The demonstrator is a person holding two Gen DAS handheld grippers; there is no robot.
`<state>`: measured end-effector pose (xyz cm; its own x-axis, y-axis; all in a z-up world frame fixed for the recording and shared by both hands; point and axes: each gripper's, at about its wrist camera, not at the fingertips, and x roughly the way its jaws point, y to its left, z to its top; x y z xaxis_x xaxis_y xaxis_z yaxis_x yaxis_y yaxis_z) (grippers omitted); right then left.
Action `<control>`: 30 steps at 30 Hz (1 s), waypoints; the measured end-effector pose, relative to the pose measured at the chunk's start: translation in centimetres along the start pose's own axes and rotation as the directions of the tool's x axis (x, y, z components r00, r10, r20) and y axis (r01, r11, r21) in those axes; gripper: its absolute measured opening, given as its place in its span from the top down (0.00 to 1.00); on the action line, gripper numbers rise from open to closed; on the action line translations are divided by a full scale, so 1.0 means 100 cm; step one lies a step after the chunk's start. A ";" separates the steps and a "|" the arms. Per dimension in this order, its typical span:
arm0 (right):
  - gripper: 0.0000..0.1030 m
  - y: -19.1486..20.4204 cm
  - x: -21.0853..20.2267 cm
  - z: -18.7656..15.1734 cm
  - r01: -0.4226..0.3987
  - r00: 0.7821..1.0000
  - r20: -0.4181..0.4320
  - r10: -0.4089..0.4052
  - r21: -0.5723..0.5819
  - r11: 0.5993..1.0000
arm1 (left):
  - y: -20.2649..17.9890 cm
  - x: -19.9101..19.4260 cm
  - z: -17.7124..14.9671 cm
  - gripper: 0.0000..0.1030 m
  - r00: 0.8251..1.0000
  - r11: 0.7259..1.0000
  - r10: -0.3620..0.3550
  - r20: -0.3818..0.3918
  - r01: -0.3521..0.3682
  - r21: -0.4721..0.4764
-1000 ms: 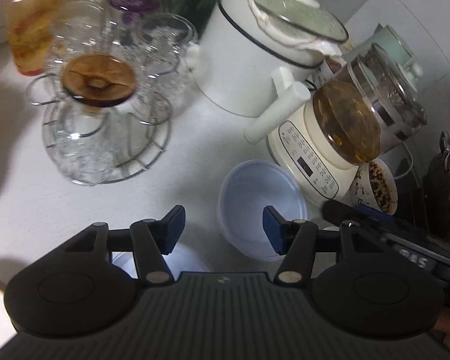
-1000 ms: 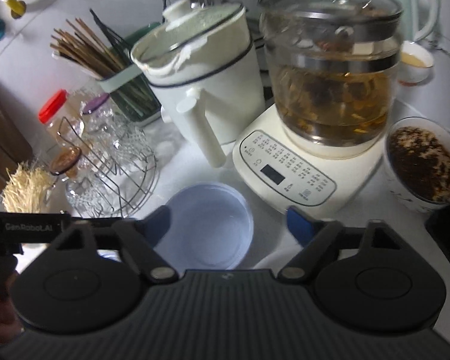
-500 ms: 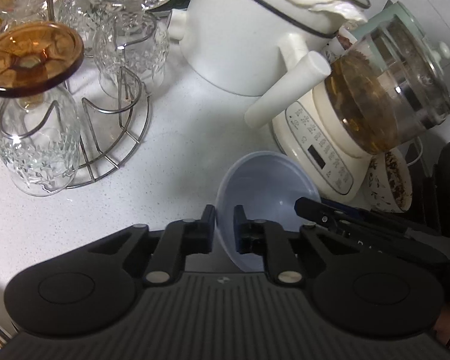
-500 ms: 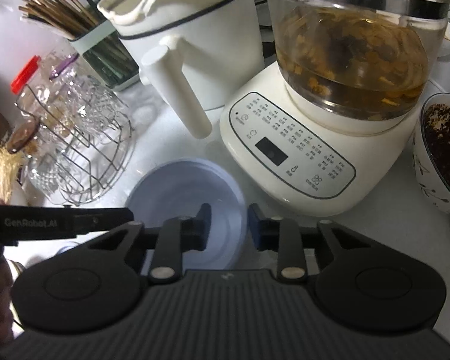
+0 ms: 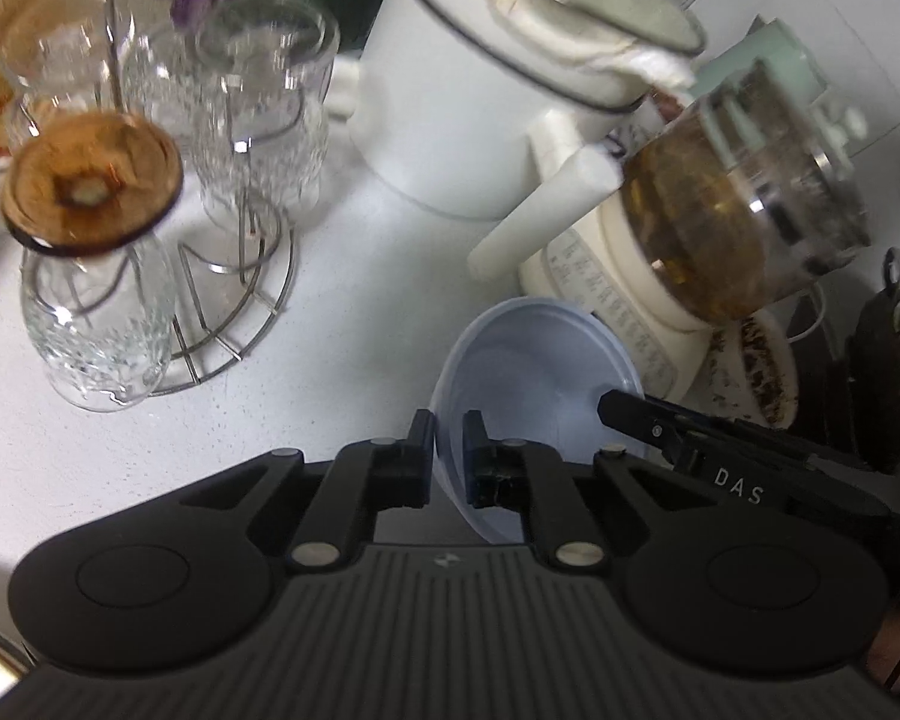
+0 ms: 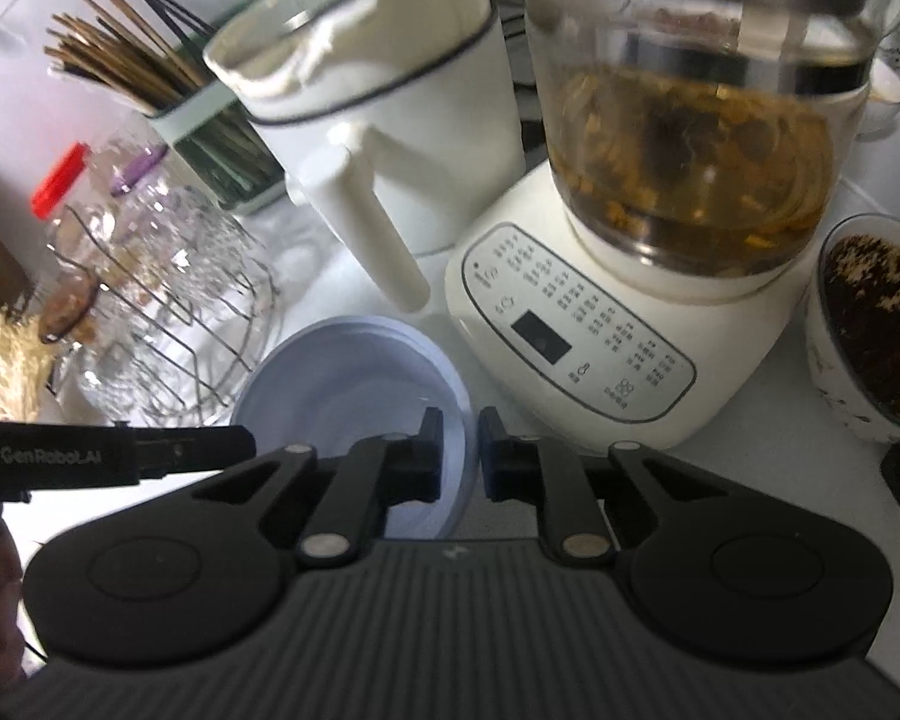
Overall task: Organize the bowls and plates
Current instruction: 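Lift the pale blue bowl with both grippers over the other blue bowl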
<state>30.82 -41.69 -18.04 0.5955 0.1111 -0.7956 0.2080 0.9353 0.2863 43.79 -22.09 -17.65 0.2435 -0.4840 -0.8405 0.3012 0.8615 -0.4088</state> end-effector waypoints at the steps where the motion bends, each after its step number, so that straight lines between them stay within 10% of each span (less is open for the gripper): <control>1: 0.85 0.001 -0.006 0.000 -0.005 1.000 0.009 0.005 0.005 1.000 | -0.001 -0.006 0.000 0.89 1.000 1.000 -0.002 0.006 0.002 0.001; 30: 0.85 0.082 -0.092 -0.033 -0.119 0.983 0.126 0.131 -0.103 0.988 | 0.027 -0.148 -0.068 0.89 0.977 0.996 0.015 0.212 0.004 -0.087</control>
<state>24.53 -33.92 -10.16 0.7106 0.1897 -0.6775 0.0546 0.9452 0.3218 34.75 -11.51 -8.71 0.4380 -0.4929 -0.7518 0.2212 0.8696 -0.4413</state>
